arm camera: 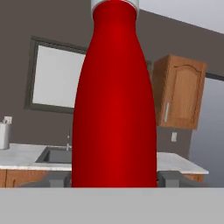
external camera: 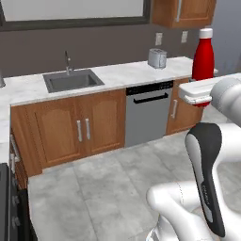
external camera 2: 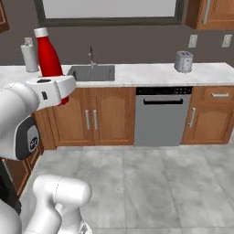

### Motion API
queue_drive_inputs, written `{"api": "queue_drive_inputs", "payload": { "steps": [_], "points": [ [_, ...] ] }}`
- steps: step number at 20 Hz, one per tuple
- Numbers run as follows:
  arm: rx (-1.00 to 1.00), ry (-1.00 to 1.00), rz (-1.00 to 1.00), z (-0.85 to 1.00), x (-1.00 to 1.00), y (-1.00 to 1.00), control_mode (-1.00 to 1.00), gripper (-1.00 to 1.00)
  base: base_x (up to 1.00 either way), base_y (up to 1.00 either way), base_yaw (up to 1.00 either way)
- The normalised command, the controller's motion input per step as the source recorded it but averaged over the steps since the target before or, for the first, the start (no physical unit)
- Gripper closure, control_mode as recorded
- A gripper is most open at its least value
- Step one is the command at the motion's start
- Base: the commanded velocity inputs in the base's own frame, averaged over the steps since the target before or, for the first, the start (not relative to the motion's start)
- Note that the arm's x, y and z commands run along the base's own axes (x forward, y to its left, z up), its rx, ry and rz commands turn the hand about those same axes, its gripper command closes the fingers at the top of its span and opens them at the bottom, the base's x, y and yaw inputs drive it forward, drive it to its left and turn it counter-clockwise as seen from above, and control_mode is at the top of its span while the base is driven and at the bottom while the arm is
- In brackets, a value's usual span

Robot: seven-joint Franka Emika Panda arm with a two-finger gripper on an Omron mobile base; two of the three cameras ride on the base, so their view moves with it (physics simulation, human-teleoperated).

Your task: Pick the water bottle, can from the counter and place them in the open cabinet.

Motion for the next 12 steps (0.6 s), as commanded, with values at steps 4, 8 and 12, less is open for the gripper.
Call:
{"api": "queue_drive_inputs", "payload": {
  "steps": [4, 8, 12],
  "points": [
    [0.00, 0.00, 0.00, 0.00, 0.00, 0.00, 1.00, 1.00, 0.00, 0.33, 0.42],
    [0.00, 0.00, 0.00, 0.00, 0.00, 0.00, 1.00, 1.00, 0.00, 0.28, 0.42],
    [0.00, 0.00, 0.00, 0.00, 0.00, 0.00, 1.00, 1.00, 0.00, 0.31, 0.42]
  ]
}}
